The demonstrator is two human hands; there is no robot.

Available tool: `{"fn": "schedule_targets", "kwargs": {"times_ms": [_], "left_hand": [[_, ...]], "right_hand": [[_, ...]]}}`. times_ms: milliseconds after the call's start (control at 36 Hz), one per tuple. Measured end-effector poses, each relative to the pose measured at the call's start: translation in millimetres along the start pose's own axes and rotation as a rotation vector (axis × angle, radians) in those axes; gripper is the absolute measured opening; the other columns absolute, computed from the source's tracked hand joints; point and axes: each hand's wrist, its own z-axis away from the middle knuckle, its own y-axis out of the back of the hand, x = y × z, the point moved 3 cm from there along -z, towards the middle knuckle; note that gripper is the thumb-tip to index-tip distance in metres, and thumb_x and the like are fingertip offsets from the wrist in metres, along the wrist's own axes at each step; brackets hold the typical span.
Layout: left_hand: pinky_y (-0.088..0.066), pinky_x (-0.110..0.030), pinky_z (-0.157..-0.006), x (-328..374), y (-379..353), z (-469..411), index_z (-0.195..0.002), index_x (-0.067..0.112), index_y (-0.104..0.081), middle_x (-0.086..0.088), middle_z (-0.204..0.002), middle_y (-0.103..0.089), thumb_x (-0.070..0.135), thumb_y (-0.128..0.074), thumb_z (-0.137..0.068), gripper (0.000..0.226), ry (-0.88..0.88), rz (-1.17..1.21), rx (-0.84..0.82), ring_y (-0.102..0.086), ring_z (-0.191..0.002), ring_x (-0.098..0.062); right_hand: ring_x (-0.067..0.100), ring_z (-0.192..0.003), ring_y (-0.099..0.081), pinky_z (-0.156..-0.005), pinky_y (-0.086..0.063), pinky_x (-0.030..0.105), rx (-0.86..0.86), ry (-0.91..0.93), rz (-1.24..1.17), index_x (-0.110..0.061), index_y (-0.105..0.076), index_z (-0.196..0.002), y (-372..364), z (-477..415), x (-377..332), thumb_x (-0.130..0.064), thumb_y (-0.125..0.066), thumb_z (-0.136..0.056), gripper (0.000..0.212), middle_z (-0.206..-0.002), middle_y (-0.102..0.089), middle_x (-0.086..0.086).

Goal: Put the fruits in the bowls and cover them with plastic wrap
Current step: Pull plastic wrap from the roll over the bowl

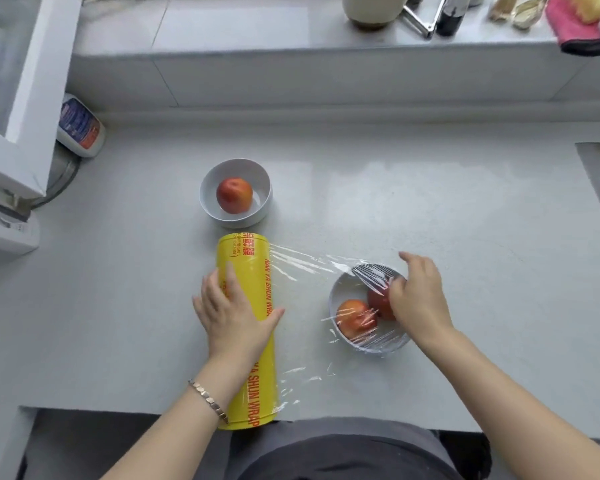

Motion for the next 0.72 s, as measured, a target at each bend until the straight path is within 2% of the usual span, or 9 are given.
{"fn": "schedule_targets", "kwargs": {"times_ms": [56, 139, 194, 306, 389, 444, 528, 667, 722], "left_hand": [[-0.005, -0.046, -0.114, 9.5, 2.8, -11.8, -0.143, 0.004, -0.025, -0.022, -0.148, -0.024, 0.04, -0.071, -0.076, 0.089, -0.187, 0.002, 0.071, -0.016, -0.141, -0.038], [-0.031, -0.048, -0.107, 26.5, 6.9, -33.9, -0.128, -0.005, -0.046, -0.026, -0.133, -0.047, 0.018, -0.065, -0.079, 0.058, -0.439, 0.052, 0.109, -0.044, -0.125, -0.042], [-0.033, -0.037, -0.106, 41.8, 6.5, -51.0, -0.131, -0.003, -0.045, -0.02, -0.135, -0.048, 0.007, -0.06, -0.085, 0.049, -0.505, 0.116, -0.054, -0.046, -0.126, -0.036], [-0.023, -0.027, -0.107, 63.3, -8.9, -81.6, -0.143, 0.01, -0.027, -0.006, -0.15, -0.03, 0.011, -0.042, -0.095, 0.051, -0.538, 0.04, -0.361, -0.03, -0.137, -0.02], [-0.029, -0.033, -0.108, 71.5, -18.0, -96.9, -0.141, 0.012, -0.033, -0.009, -0.146, -0.038, 0.007, -0.039, -0.093, 0.048, -0.533, -0.059, -0.459, -0.035, -0.134, -0.024], [-0.036, -0.037, -0.103, 73.6, -23.4, -102.7, -0.126, 0.013, -0.049, -0.011, -0.13, -0.055, 0.007, -0.039, -0.091, 0.037, -0.573, -0.142, -0.483, -0.048, -0.122, -0.028], [-0.021, -0.029, -0.11, 71.5, -27.4, -103.9, -0.104, 0.017, -0.057, -0.004, -0.109, -0.066, 0.008, -0.035, -0.09, 0.028, -0.684, -0.206, -0.452, -0.055, -0.11, -0.023], [-0.03, -0.028, -0.091, 59.0, -25.6, -102.7, -0.105, 0.019, -0.062, -0.003, -0.107, -0.066, 0.022, -0.033, -0.098, 0.029, -0.852, -0.226, -0.285, -0.054, -0.106, -0.026], [-0.032, -0.028, -0.082, 52.5, -23.0, -101.8, -0.093, 0.014, -0.065, -0.005, -0.092, -0.069, 0.026, -0.033, -0.095, 0.034, -0.911, -0.159, -0.198, -0.06, -0.091, -0.029]], "right_hand": [[0.027, -0.128, -0.038, -0.102, -0.02, 0.02, -0.079, 0.136, 0.007, 0.0, -0.05, -0.125, -9.0, -13.2, -20.7, -0.001, -0.044, -0.088, 0.038, -0.131, -0.049, 0.016], [0.025, -0.129, -0.039, -0.106, -0.023, 0.026, -0.275, 0.268, 0.059, -0.004, -0.049, -0.128, -35.1, -34.3, -52.2, -0.017, -0.047, -0.093, 0.038, -0.133, -0.05, 0.013], [0.026, -0.129, -0.039, -0.107, -0.026, 0.031, -0.403, 0.325, 0.125, -0.006, -0.046, -0.132, -54.9, -46.2, -69.1, -0.025, -0.046, -0.094, 0.042, -0.135, -0.049, 0.013], [0.029, -0.122, -0.048, -0.097, -0.035, 0.031, -0.641, 0.251, 0.172, -0.005, -0.043, -0.133, -83.1, -61.2, -82.8, -0.032, -0.041, -0.096, 0.046, -0.13, -0.055, 0.015], [0.029, -0.099, -0.056, -0.076, -0.036, 0.029, -0.732, 0.205, 0.184, -0.004, -0.06, -0.109, -90.2, -67.8, -83.2, -0.029, -0.039, -0.097, 0.034, -0.109, -0.063, 0.018], [0.024, -0.08, -0.051, -0.065, -0.032, 0.027, -0.75, 0.218, 0.187, -0.007, -0.066, -0.096, -89.6, -69.2, -83.7, -0.026, -0.042, -0.096, 0.03, -0.093, -0.063, 0.016], [0.019, -0.065, -0.046, -0.055, -0.033, 0.024, -0.725, 0.258, 0.165, -0.007, -0.069, -0.093, -85.6, -67.4, -84.6, -0.025, -0.044, -0.095, 0.032, -0.072, -0.058, 0.006], [0.029, -0.09, -0.057, -0.072, -0.039, 0.033, -0.526, 0.356, 0.227, -0.011, -0.067, -0.091, -86.9, -56.1, -81.3, -0.028, -0.041, -0.095, 0.031, -0.096, -0.066, 0.012], [0.03, -0.098, -0.054, -0.072, -0.034, 0.034, -0.397, 0.429, 0.308, -0.011, -0.064, -0.093, -88.8, -50.9, -82.4, -0.028, -0.037, -0.096, 0.032, -0.099, -0.065, 0.01]]}}
